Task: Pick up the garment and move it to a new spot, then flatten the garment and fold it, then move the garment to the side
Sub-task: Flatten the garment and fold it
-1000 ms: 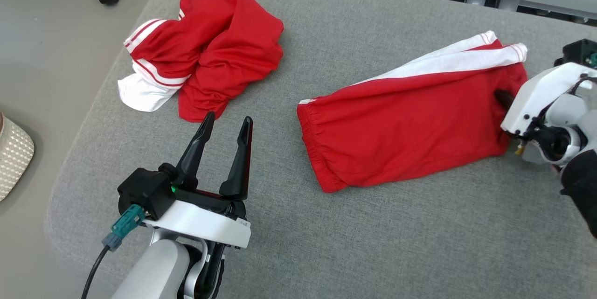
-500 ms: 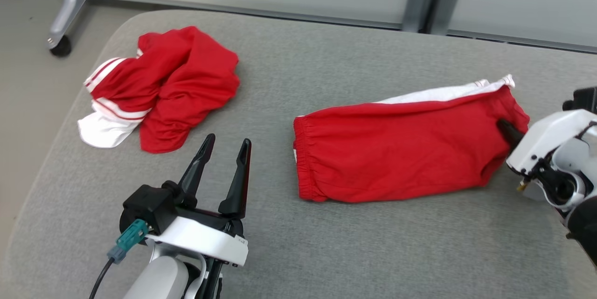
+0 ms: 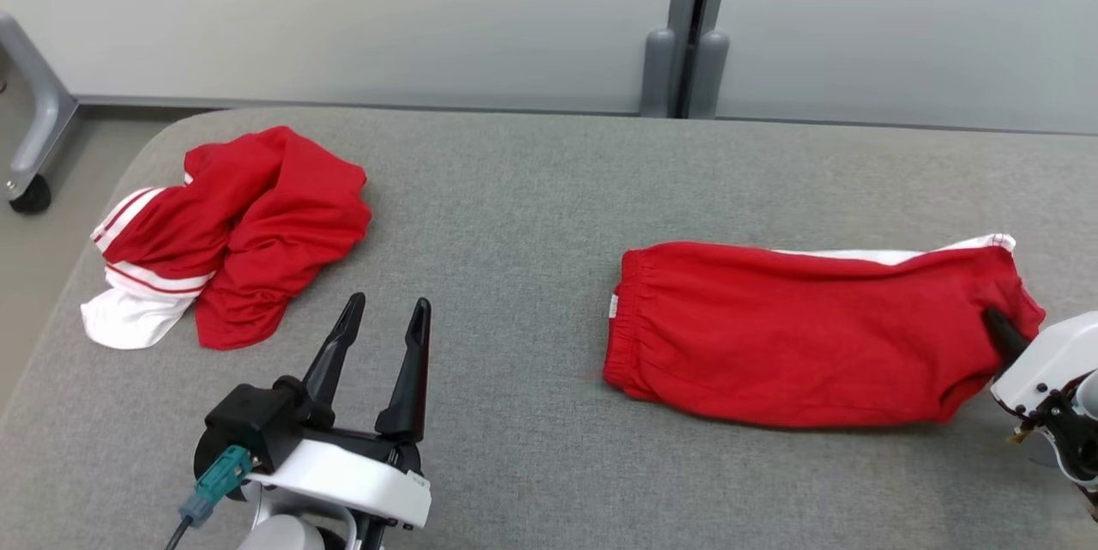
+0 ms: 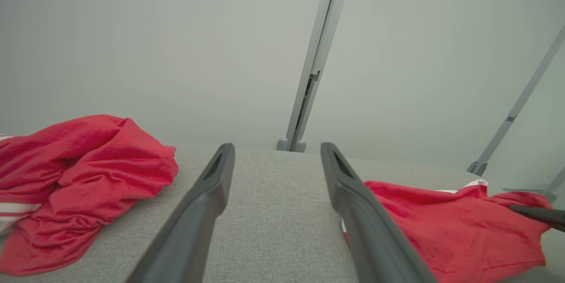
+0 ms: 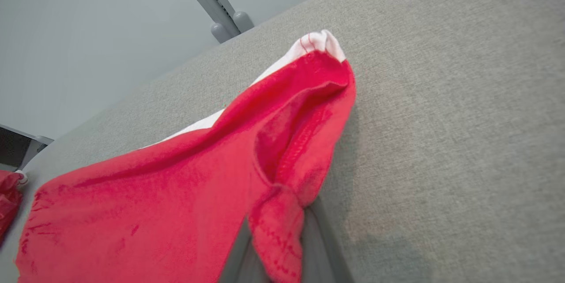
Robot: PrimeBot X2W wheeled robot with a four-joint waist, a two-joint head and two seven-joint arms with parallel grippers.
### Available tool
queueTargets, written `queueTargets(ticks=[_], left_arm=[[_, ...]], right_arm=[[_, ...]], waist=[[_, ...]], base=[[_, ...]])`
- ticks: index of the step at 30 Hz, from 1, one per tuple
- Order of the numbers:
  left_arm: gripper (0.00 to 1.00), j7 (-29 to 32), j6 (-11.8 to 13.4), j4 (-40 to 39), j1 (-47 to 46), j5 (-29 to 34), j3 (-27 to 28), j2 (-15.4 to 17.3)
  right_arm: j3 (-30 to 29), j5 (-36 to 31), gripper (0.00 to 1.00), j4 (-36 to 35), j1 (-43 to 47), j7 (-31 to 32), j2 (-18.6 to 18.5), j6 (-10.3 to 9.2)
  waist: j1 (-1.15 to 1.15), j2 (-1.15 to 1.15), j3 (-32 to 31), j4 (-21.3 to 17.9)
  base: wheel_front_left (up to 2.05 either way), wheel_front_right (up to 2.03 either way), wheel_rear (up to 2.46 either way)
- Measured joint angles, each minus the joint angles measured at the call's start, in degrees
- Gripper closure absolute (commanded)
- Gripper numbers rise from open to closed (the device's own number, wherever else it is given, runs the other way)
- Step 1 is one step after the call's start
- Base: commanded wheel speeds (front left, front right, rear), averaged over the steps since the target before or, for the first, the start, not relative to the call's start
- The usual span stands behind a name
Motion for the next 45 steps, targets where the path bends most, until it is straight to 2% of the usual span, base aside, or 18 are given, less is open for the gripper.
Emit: queueTargets(ticks=[7,11,16,23,29,35,38,39,40,41,45], left_arm=[[0.0,0.0,0.46,-0.05,2.11,0.23,0.36,-0.26],[0.0,0.0,0.55,-0.08,3.08,0.22,0.85,-0.35],[0.0,0.0,0.56,-0.15,3.23,0.22,0.78,-0.75],[0.0,0.0,0.4,0.42,3.15,0.15,0.53,-1.1],[0.0,0.0,0.07,1.42,2.98,0.04,0.34,-1.48],[0.0,0.0,-0.3,2.02,2.68,-0.02,0.81,-1.6],[0.0,0.0,-0.3,2.21,2.44,-0.01,1.04,-1.69],[0.0,0.0,-0.3,2.25,2.43,0.0,1.12,-1.75],[0.0,0.0,-0.29,2.34,2.44,0.0,1.19,-1.79],[0.0,0.0,-0.29,2.44,2.45,0.01,1.23,-1.81],[0.0,0.0,-0.27,2.52,2.58,0.08,1.54,-1.77]], right_arm=[[1.37,-1.63,1.0,-3.42,0.98,-3.13,-1.03,0.0],[3.03,-3.16,1.0,-6.14,0.16,-3.72,0.13,0.0],[5.72,-4.81,1.0,-8.0,-2.02,-3.01,3.19,0.0],[10.05,-6.62,1.0,-6.6,-5.17,-0.45,8.68,0.0],[12.73,-6.14,1.0,-3.36,-5.99,2.16,13.26,0.0],[14.85,-5.73,1.0,0.67,-6.61,3.82,16.3,0.0],[15.72,-5.7,0.87,1.51,-7.07,4.0,17.45,0.0],[16.0,-5.61,0.71,1.66,-7.1,4.23,17.79,0.0],[16.28,-5.56,0.42,1.8,-7.11,4.3,18.08,0.0],[16.51,-5.54,0.0,1.88,-7.12,4.3,18.3,0.0],[16.27,-4.23,0.0,0.14,-7.26,3.03,18.46,0.0]], waist=[[0.0,0.0,-2.85,-1.37],[0.0,0.0,-3.82,-1.41],[0.0,0.0,-4.11,-0.19],[0.0,0.0,-3.62,3.11],[0.0,0.0,-3.1,6.06],[0.0,0.0,-2.64,7.85],[0.0,0.0,-2.55,7.97],[0.0,0.0,-2.61,7.91],[0.0,0.0,-2.69,7.8],[0.0,0.0,-2.81,7.64],[0.0,0.0,-3.42,6.67]], base=[[0.0,0.0,0.0],[0.0,0.0,0.0],[0.0,0.0,0.0],[0.0,0.0,0.0],[0.0,0.0,0.0],[0.0,0.0,0.0],[0.0,0.0,0.0],[0.0,0.0,0.0],[0.0,0.0,0.0],[0.0,0.0,0.0],[0.0,0.0,0.0]])
